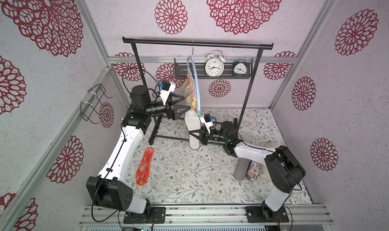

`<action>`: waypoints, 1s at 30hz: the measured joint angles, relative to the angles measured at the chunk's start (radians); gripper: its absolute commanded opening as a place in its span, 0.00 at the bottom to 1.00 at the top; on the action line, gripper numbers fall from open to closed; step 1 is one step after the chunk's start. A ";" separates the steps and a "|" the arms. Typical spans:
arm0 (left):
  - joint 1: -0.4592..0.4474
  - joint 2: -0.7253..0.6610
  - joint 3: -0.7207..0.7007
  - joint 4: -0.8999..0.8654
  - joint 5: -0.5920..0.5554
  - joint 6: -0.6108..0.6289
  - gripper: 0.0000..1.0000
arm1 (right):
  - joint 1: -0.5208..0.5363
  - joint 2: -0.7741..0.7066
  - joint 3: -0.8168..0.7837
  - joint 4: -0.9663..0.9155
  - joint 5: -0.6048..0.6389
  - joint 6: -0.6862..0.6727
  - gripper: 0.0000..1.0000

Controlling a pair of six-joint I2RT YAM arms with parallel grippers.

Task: Take the shoe insoles off the hanger
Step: Open the clamp at the hanger.

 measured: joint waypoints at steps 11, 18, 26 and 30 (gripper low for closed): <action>-0.028 0.122 0.056 0.014 0.082 -0.053 0.72 | 0.000 0.003 0.037 -0.012 -0.103 0.036 0.00; -0.054 0.150 0.080 0.095 0.132 -0.154 0.63 | 0.000 0.013 0.072 -0.043 -0.135 0.037 0.00; -0.058 0.155 0.082 0.119 0.130 -0.198 0.45 | 0.000 0.014 0.074 -0.065 -0.155 0.037 0.00; -0.062 0.154 0.082 0.143 0.125 -0.218 0.28 | -0.001 0.014 0.074 -0.066 -0.155 0.037 0.00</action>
